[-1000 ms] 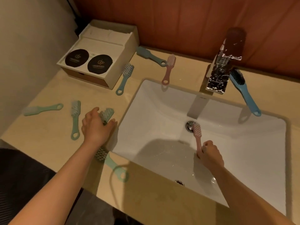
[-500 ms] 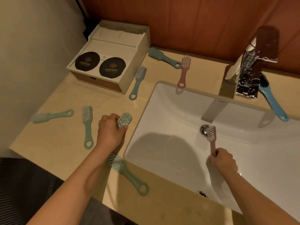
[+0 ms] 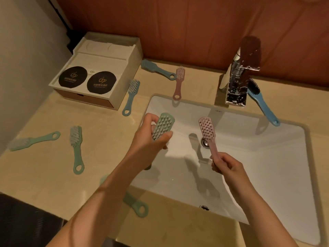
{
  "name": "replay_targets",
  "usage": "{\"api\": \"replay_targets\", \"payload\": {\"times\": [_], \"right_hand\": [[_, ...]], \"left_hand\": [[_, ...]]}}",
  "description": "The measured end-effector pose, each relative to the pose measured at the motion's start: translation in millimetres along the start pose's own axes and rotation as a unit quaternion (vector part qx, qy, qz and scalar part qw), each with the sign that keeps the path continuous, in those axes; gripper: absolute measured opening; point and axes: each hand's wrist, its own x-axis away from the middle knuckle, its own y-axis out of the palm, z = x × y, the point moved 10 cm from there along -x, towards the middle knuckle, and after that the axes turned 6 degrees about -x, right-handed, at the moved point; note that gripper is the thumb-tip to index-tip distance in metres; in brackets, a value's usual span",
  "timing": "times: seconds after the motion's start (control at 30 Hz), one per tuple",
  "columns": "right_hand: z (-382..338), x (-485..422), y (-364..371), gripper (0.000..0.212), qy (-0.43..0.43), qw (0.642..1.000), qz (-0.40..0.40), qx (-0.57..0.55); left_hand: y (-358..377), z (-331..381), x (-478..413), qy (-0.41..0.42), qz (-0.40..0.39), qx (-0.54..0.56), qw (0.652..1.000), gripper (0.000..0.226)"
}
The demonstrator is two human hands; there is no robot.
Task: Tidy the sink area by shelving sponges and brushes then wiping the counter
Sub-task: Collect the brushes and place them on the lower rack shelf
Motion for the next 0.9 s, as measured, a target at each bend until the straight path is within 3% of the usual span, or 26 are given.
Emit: {"api": "replay_targets", "payload": {"times": [0.2, 0.3, 0.4, 0.57, 0.7, 0.83, 0.9], "right_hand": [[-30.3, 28.2, -12.3, 0.023, -0.018, 0.999, -0.039, 0.021], [-45.8, 45.0, -19.8, 0.038, -0.011, 0.998, -0.069, 0.006], [-49.8, 54.8, -39.2, 0.049, -0.023, 0.996, -0.079, 0.037], [-45.8, 64.0, -76.3, 0.033, -0.046, 0.993, -0.072, 0.082], [-36.1, 70.7, -107.6, 0.022, -0.05, 0.985, -0.047, 0.16], [-37.4, 81.7, -131.7, 0.036, -0.076, 0.937, -0.018, 0.341], [-42.6, 87.4, -133.5, 0.043, -0.085, 0.93, -0.019, 0.357]], "left_hand": [[59.4, 3.4, 6.2, -0.079, -0.006, 0.217, 0.973, 0.038], [92.9, -3.6, 14.2, -0.171, -0.027, 0.333, 0.927, 0.047], [123.3, 6.9, 21.4, -0.195, -0.05, 0.409, 0.89, 0.059], [151.5, 20.2, 33.9, -0.18, -0.061, 0.329, 0.925, 0.041], [171.4, 31.0, 48.5, -0.176, -0.038, 0.309, 0.934, 0.029], [203.6, 48.8, 66.4, -0.179, -0.034, 0.322, 0.929, 0.028], [220.7, 57.8, 72.9, -0.173, -0.041, 0.326, 0.929, 0.027]]}}
